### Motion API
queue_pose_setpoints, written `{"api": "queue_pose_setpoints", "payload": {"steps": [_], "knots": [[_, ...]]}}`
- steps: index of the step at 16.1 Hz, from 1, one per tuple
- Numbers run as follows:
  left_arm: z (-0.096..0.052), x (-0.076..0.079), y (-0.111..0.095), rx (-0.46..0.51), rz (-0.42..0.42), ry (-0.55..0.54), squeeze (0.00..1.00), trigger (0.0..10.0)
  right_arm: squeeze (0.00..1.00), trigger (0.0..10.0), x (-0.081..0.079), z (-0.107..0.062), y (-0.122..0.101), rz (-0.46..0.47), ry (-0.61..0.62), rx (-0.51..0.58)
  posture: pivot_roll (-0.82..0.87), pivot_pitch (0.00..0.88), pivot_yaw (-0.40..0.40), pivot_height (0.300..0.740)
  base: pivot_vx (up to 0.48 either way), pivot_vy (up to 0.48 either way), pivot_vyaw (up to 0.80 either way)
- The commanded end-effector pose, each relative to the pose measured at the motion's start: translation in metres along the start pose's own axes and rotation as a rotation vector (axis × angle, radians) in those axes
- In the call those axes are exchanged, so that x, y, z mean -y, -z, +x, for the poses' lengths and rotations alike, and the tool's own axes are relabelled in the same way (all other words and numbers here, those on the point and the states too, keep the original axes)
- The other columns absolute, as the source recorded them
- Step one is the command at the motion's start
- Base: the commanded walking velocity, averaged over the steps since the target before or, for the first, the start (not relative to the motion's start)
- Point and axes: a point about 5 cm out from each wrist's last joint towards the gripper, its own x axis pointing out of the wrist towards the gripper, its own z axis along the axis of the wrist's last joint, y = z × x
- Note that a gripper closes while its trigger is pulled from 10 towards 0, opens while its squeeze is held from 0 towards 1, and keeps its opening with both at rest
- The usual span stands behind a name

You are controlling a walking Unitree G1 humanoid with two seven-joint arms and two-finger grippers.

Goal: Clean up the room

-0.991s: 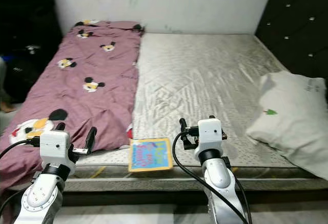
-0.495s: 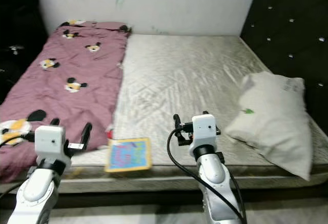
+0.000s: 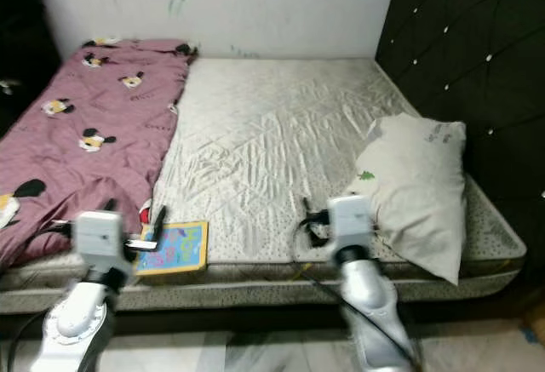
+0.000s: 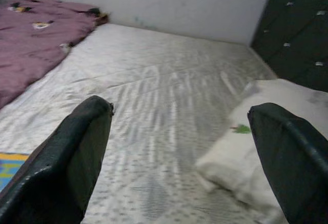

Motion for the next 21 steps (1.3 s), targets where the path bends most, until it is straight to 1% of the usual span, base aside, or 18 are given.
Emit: {"api": "queue_pose_setpoints", "payload": {"steps": [1, 4, 13, 18, 21], "knots": [[0.0004, -0.0052, -0.0039, 0.017, 0.012, 0.005, 0.0, 10.0, 0.0, 10.0, -0.0068, 0.0022, -0.0041, 0.02, -0.022, 0.015, -0.01, 0.0, -0.018, 0.74, 0.0, 0.0, 0.0], [0.0004, -0.0024, -0.0044, 0.024, -0.015, 0.035, 0.0, 10.0, 0.0, 10.0, -0.0068, 0.002, -0.0043, 0.015, -0.023, 0.015, -0.02, 0.0, -0.02, 0.74, 0.329, 0.0, 0.0], [0.0011, 0.0004, -0.0045, 0.024, -0.015, 0.064, 0.0, 10.0, 0.0, 10.0, -0.0069, 0.003, -0.0048, 0.008, -0.024, 0.017, -0.02, 0.0, -0.018, 0.74, 0.442, 0.0, 0.0], [0.0025, 0.0006, -0.0042, 0.022, -0.013, 0.058, 0.0, 10.0, 0.0, 10.0, -0.0067, 0.0045, -0.0049, 0.002, -0.029, 0.017, -0.01, 0.0, -0.024, 0.74, 0.43, 0.0, 0.0], [0.0043, -0.0029, -0.001, -0.006, -0.005, 0.011, 0.0, 10.0, 0.0, 10.0, -0.0069, 0.0055, -0.005, 0.001, -0.033, 0.016, -0.01, 0.0, -0.024, 0.74, 0.0, 0.0, 0.0]]}}
